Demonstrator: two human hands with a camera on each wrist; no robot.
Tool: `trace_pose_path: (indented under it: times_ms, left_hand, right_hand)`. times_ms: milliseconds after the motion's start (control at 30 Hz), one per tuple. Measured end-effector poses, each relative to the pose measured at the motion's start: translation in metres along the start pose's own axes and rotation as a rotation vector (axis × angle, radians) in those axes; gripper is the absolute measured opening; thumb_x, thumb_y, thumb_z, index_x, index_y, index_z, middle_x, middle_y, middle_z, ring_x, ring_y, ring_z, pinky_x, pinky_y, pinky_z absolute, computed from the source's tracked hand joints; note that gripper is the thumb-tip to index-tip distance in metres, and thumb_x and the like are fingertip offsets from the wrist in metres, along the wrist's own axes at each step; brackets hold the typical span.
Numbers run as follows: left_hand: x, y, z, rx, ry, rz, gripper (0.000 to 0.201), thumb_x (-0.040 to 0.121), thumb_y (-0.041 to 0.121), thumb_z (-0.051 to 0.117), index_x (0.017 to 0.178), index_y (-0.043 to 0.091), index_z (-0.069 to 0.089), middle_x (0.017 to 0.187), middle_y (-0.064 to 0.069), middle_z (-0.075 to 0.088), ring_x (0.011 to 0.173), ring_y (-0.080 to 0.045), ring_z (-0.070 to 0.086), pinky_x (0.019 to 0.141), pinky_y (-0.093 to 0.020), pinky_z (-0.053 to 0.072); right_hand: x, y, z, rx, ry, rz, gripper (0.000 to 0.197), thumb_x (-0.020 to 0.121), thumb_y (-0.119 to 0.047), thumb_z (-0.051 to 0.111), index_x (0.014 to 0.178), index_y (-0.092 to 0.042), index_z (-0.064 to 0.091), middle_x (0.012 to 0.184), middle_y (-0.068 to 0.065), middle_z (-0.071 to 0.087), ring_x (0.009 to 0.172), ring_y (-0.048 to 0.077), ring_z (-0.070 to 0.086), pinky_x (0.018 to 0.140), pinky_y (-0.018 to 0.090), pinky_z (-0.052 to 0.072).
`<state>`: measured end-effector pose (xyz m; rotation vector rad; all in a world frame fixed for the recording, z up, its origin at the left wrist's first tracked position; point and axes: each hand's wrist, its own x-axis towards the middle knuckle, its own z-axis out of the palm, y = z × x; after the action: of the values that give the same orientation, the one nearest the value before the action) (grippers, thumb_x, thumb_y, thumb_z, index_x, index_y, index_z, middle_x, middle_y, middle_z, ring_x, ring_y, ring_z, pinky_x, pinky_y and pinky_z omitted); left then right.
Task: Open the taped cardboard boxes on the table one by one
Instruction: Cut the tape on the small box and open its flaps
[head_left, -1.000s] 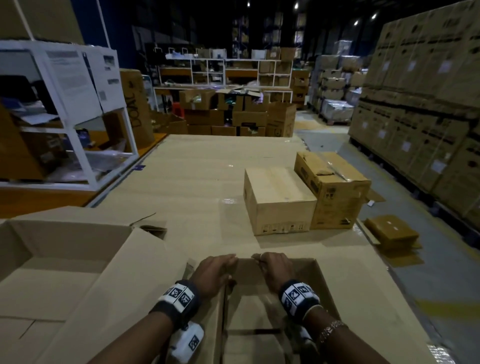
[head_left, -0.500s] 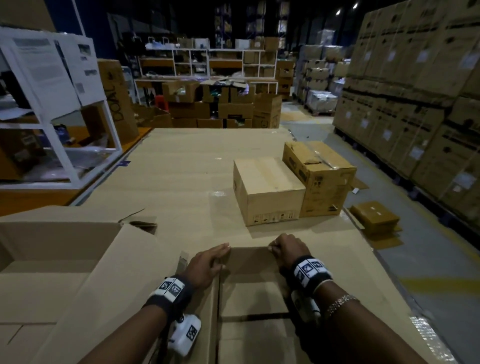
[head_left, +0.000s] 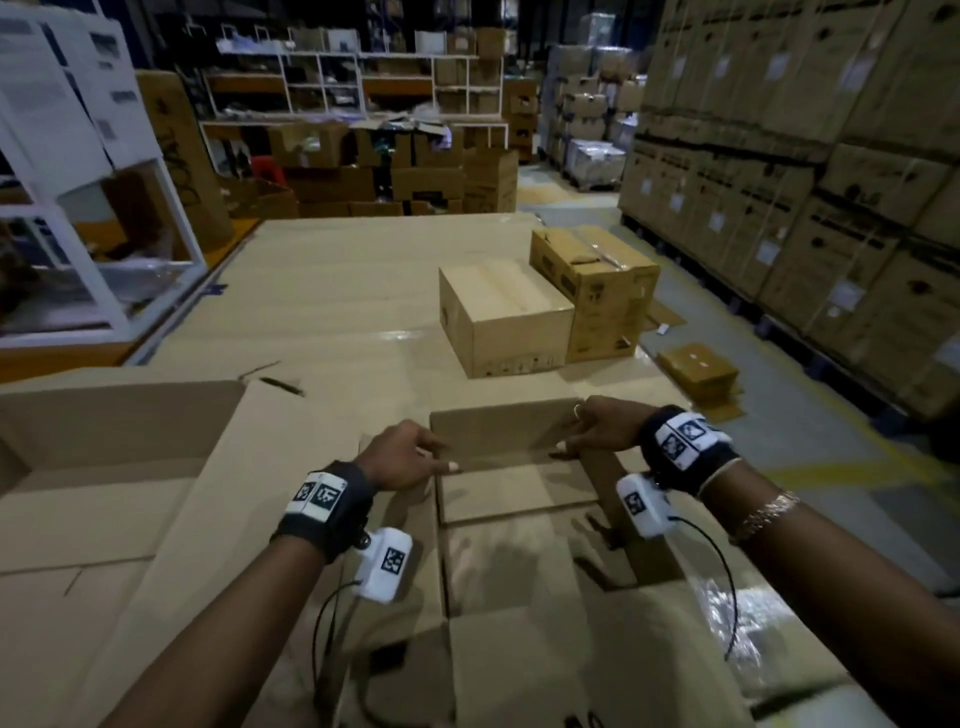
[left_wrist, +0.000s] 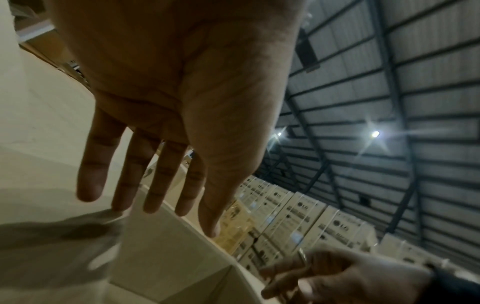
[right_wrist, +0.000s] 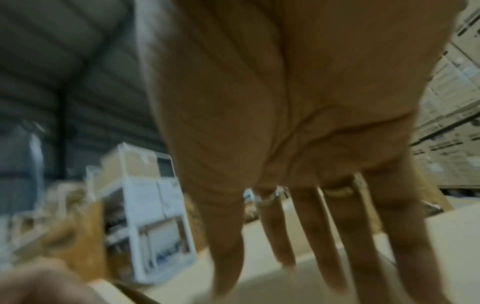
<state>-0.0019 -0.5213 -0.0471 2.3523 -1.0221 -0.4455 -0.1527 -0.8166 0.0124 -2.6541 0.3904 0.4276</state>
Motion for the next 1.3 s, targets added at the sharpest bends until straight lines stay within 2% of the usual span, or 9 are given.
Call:
trace_pose_path:
  times_ms: [200, 333, 467, 600, 800, 933, 1067, 1200, 1300]
  left_hand:
    - [-0.091, 0.045, 0.027, -0.273, -0.084, -0.008, 0.046, 0.08, 0.05, 0.082, 0.119, 0.028, 0.075, 0.116, 0.01, 0.074, 0.104, -0.004, 0.069, 0.096, -0.034, 0.056]
    - [-0.146, 0.056, 0.073, -0.515, 0.215, -0.1, 0.024, 0.078, 0.048, 0.081, 0.094, 0.031, 0.08, 0.078, 0.008, 0.077, 0.069, -0.007, 0.07, 0.072, -0.031, 0.057]
    - [-0.172, 0.048, 0.109, -0.701, 0.371, -0.258, 0.035, 0.082, 0.048, 0.076, 0.112, 0.031, 0.074, 0.065, -0.001, 0.073, 0.052, -0.018, 0.065, 0.062, -0.034, 0.053]
    - [-0.19, 0.027, 0.13, -0.441, 0.328, -0.291, 0.067, 0.087, 0.065, 0.058, 0.149, 0.052, 0.037, 0.082, 0.004, 0.077, 0.077, -0.019, 0.073, 0.08, -0.041, 0.059]
    - [-0.204, 0.036, 0.144, -0.415, 0.4, -0.402, 0.058, 0.097, 0.062, 0.05, 0.151, 0.053, 0.033, 0.148, 0.006, 0.055, 0.134, -0.024, 0.055, 0.108, -0.039, 0.044]
    - [-0.192, 0.049, 0.162, -0.887, 0.75, -0.434, 0.04, 0.097, 0.029, 0.066, 0.128, 0.055, 0.059, 0.138, 0.015, 0.059, 0.129, -0.009, 0.056, 0.113, -0.04, 0.043]
    - [-0.182, 0.084, 0.174, -0.826, 0.956, -0.444, 0.044, 0.098, 0.014, 0.064, 0.141, 0.023, 0.06, 0.101, 0.017, 0.067, 0.083, 0.0, 0.062, 0.076, -0.009, 0.044]
    - [-0.172, 0.117, 0.184, -0.765, 0.98, -0.387, 0.047, 0.097, 0.004, 0.062, 0.135, 0.031, 0.064, 0.134, 0.014, 0.065, 0.122, -0.011, 0.062, 0.105, -0.024, 0.045]
    - [-0.168, 0.147, 0.182, -0.673, 0.971, -0.358, 0.044, 0.096, 0.0, 0.061, 0.129, 0.029, 0.069, 0.131, 0.019, 0.064, 0.122, -0.017, 0.063, 0.101, -0.023, 0.049]
  right_hand:
    - [-0.127, 0.024, 0.041, 0.128, 0.089, 0.009, 0.035, 0.081, -0.063, 0.073, 0.094, -0.032, 0.072, 0.091, -0.018, 0.068, 0.088, 0.003, 0.067, 0.083, 0.026, 0.056]
    - [-0.188, 0.049, 0.1, 0.293, 0.357, 0.136, 0.032, 0.082, -0.057, 0.075, 0.104, -0.035, 0.074, 0.075, -0.011, 0.074, 0.07, -0.004, 0.067, 0.063, 0.02, 0.05]
    - [-0.199, 0.06, 0.151, 0.502, 0.562, 0.274, 0.054, 0.076, -0.057, 0.075, 0.124, -0.032, 0.07, 0.09, -0.01, 0.074, 0.081, 0.006, 0.071, 0.08, 0.036, 0.059]
    - [-0.194, 0.04, 0.161, 0.722, 0.608, 0.26, 0.065, 0.085, -0.043, 0.077, 0.145, -0.036, 0.052, 0.127, -0.006, 0.064, 0.108, 0.012, 0.065, 0.092, 0.036, 0.055]
    - [-0.19, 0.024, 0.154, 0.97, 0.718, 0.276, 0.063, 0.09, -0.03, 0.076, 0.147, -0.021, 0.051, 0.142, 0.004, 0.055, 0.11, 0.013, 0.055, 0.065, 0.01, 0.041]
    - [-0.185, 0.026, 0.14, 1.126, 0.91, 0.199, 0.049, 0.087, -0.024, 0.079, 0.133, -0.022, 0.063, 0.133, 0.004, 0.062, 0.117, 0.022, 0.059, 0.077, 0.024, 0.053]
    - [-0.18, 0.039, 0.111, 1.05, 1.033, 0.091, 0.038, 0.085, -0.024, 0.081, 0.121, -0.027, 0.07, 0.121, -0.004, 0.068, 0.116, 0.018, 0.06, 0.1, 0.047, 0.054]
    - [-0.176, 0.066, 0.086, 0.853, 0.978, 0.021, 0.04, 0.087, -0.027, 0.079, 0.124, -0.032, 0.066, 0.124, -0.008, 0.066, 0.116, 0.013, 0.06, 0.097, 0.043, 0.055]
    - [-0.171, 0.089, 0.071, 0.659, 0.917, -0.008, 0.043, 0.088, -0.029, 0.077, 0.129, -0.032, 0.063, 0.126, -0.009, 0.064, 0.115, 0.012, 0.059, 0.093, 0.037, 0.055]
